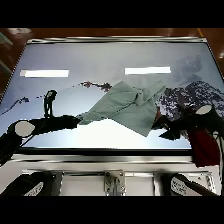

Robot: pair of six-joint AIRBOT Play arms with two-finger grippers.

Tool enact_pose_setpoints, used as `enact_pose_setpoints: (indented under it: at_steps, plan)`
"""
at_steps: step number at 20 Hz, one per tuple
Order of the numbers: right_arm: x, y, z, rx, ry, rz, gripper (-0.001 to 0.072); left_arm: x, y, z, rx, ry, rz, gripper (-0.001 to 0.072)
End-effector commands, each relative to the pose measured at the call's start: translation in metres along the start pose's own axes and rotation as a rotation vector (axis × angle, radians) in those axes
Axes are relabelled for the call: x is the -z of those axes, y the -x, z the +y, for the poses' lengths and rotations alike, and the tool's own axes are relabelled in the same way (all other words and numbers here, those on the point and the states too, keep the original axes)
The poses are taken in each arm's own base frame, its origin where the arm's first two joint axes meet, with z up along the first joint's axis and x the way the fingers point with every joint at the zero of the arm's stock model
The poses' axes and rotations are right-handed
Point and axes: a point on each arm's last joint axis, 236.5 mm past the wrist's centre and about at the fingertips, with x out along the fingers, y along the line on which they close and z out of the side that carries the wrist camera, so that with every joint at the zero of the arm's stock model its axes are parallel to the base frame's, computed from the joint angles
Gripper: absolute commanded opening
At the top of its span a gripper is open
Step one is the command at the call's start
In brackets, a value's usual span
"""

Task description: Fold the shirts.

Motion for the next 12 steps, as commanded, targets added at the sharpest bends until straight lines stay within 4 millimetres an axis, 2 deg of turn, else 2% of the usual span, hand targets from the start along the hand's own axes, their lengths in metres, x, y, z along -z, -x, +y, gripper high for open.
enact_pose_setpoints:
  at_steps: [1,4,9,10,11,12]
  plan:
    - [-0.004,-0.040,-0.016,-0.004,-0.100,-0.040,0.0688,0.002,0.000,-0.001,0.002,-0.001,0.011,0.0039]
    - [-0.024,-0.055,0.002,-0.099,-0.140,-0.078,0.0688,0.001,0.001,-0.001,0.003,-0.002,0.007,0.0039]
    - [-0.038,-0.091,0.016,-0.105,-0.143,-0.115,0.0686,0.001,0.001,-0.001,0.003,-0.002,0.007,0.0039]
    - [-0.047,-0.090,0.021,-0.108,-0.129,-0.152,0.0610,0.001,0.001,-0.001,0.003,-0.002,0.008,0.0039]
    - [-0.057,-0.086,0.029,-0.117,-0.113,-0.182,0.0496,0.001,0.001,-0.001,0.003,-0.002,0.007,0.0039]
    - [-0.066,-0.079,0.039,-0.131,-0.092,-0.204,0.0310,0.001,0.001,-0.001,0.004,-0.001,0.007,0.0039]
